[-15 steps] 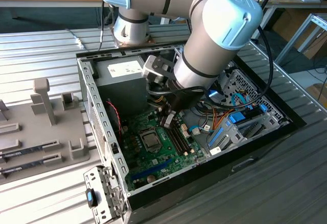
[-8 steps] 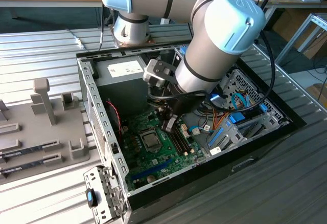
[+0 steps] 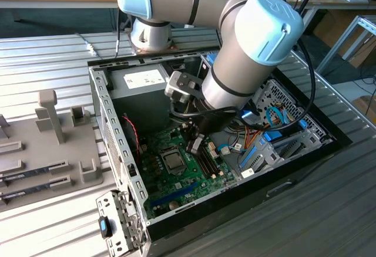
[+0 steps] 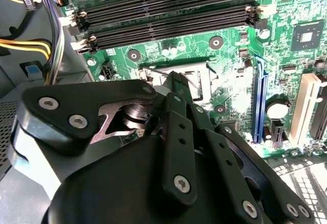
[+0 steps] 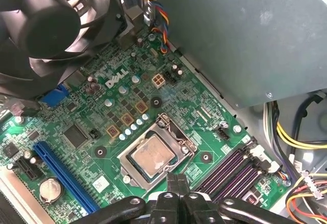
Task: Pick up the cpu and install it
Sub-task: 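Install the first cpu locking lever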
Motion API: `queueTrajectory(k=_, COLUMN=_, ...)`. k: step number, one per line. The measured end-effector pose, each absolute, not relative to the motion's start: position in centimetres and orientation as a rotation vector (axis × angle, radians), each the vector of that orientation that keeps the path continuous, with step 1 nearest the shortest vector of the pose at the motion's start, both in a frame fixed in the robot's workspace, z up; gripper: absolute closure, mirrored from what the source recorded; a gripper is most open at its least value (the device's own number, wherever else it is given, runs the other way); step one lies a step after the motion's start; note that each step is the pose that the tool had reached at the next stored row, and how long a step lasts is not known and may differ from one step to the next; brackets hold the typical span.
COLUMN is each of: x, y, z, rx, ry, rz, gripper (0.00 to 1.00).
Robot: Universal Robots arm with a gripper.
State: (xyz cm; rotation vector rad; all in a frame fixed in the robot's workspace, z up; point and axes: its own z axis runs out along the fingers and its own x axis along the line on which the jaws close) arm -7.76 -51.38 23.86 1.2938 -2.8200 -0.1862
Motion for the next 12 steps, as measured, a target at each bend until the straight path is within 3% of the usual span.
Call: queueTrajectory(k=12, x=-7.73, y=-51.93, z=23.42, rx=1.29, ry=-2.814, rz=-0.162, gripper=0.89)
